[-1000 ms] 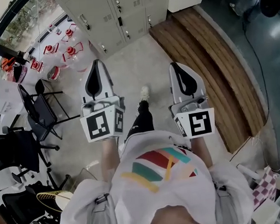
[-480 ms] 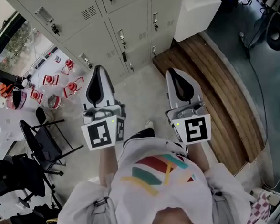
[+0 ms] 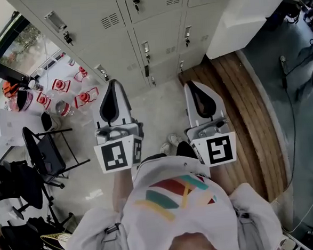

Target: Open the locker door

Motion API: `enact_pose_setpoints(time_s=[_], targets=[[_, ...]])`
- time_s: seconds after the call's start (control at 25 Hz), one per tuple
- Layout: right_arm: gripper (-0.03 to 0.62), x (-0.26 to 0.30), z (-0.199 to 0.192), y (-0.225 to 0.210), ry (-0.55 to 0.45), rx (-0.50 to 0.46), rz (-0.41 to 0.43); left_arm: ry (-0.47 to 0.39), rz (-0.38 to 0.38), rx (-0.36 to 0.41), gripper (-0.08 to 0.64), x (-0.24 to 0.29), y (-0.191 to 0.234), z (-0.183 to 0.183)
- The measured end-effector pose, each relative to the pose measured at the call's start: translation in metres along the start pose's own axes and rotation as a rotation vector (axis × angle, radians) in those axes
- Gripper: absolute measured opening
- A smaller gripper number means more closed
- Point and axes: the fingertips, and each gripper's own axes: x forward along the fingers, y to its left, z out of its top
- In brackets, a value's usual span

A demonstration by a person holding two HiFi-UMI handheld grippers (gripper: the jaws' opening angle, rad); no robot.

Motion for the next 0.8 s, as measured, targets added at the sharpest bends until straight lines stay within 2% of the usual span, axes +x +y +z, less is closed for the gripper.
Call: enact_pose_setpoints(time_s=[0.32,0.8], targets=[[0.005,0.035,-0.011,-0.023,0.005,0.043,0.086,0.016,0.09,0.004,0.015,0.028,-0.002,-0.008],[0.005,0.073,-0.017,-0.022,-0.008,0.062,0.149,0.027,0.116,0.017,0.015,0.049,0.012,-0.021]])
